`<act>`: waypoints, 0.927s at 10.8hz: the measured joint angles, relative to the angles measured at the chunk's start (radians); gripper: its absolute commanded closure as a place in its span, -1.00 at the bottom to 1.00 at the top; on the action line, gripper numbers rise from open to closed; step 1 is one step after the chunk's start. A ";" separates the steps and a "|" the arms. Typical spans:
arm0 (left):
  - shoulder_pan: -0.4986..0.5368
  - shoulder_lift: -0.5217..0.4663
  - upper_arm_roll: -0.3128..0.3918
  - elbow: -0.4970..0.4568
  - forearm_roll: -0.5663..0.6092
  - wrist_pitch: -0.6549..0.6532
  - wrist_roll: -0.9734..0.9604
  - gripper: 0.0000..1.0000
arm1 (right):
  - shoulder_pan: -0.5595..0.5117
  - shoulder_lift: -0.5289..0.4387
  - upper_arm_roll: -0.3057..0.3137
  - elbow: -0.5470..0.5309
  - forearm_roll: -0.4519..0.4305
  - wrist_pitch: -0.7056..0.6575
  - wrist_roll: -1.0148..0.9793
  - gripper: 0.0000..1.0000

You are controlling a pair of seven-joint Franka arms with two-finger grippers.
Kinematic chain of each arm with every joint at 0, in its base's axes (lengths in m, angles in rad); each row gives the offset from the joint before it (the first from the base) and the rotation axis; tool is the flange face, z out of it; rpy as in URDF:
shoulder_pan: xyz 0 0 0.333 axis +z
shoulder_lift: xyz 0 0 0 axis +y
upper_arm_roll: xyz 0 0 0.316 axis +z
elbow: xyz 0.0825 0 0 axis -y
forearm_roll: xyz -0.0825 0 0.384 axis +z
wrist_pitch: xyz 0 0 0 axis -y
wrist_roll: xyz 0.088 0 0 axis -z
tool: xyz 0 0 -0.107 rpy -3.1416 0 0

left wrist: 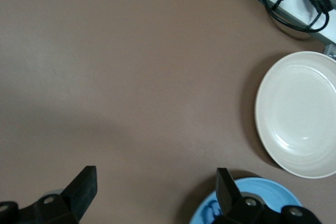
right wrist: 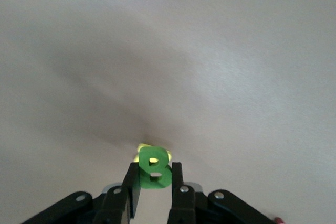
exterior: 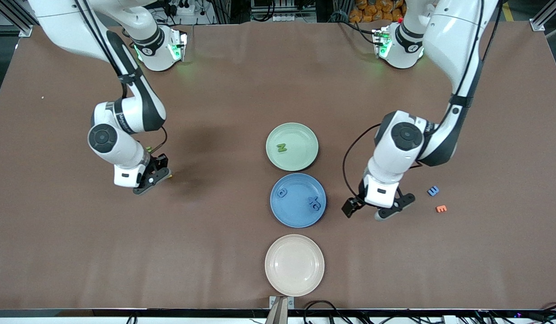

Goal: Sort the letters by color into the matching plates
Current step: 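Open the left gripper to drop the blue letter on the blue plate, then lift the green B with the right gripper while the left gripper withdraws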

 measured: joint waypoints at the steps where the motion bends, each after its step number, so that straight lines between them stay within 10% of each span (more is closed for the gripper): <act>1: 0.028 -0.011 -0.001 0.002 0.000 -0.035 0.072 -1.00 | 0.026 0.000 0.002 0.004 0.000 -0.006 0.055 1.00; 10: 0.275 -0.102 -0.006 0.007 -0.007 -0.446 0.726 -1.00 | 0.335 0.015 0.063 0.057 0.001 -0.012 0.709 1.00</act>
